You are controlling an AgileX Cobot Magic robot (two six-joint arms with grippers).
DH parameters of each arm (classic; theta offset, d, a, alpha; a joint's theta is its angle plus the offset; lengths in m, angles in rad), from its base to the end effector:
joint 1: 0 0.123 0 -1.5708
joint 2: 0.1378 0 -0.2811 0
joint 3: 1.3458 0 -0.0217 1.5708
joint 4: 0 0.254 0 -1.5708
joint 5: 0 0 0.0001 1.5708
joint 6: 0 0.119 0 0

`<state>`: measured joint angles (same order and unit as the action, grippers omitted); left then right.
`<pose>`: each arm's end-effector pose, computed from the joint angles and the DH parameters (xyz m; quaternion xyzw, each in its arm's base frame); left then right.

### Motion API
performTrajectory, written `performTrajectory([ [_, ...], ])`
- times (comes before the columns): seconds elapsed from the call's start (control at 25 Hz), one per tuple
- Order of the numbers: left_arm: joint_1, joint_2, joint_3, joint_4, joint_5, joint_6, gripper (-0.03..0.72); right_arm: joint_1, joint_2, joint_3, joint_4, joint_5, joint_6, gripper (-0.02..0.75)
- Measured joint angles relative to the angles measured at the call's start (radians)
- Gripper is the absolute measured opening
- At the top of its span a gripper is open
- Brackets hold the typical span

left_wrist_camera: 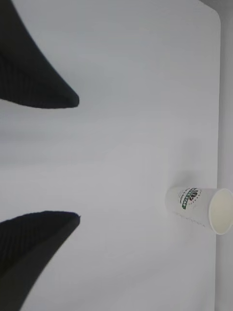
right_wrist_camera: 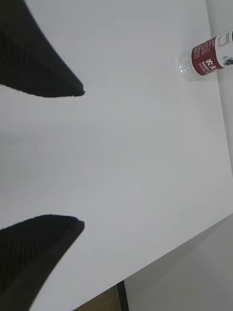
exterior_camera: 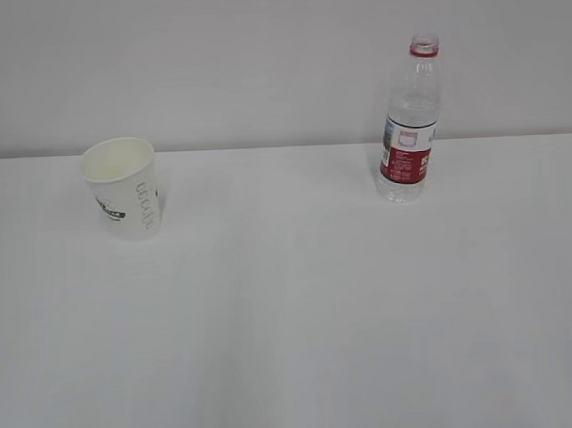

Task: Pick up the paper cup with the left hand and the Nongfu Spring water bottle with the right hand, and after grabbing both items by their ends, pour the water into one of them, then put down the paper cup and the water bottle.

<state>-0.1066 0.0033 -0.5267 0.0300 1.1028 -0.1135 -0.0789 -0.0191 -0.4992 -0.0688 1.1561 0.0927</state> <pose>0.0224 0.0008 0.2697 -0.0040 0.8580 -0.0415 0.5120 0.0179 -0.0089 0.2566 0.0780 0.8687 -0.0309 0.4882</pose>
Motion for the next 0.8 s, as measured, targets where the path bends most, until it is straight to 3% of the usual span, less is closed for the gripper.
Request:
performTrajectory([
  [0.4,0.003,0.027,0.0,-0.03,-0.011,0.0,0.48,0.0,0.0,-0.073,0.103,-0.004,-0.042,0.568],
  [0.8,0.004,0.089,0.0,-0.03,-0.014,0.0,0.478,0.0,0.07,-0.092,0.125,-0.058,-0.044,0.569],
])
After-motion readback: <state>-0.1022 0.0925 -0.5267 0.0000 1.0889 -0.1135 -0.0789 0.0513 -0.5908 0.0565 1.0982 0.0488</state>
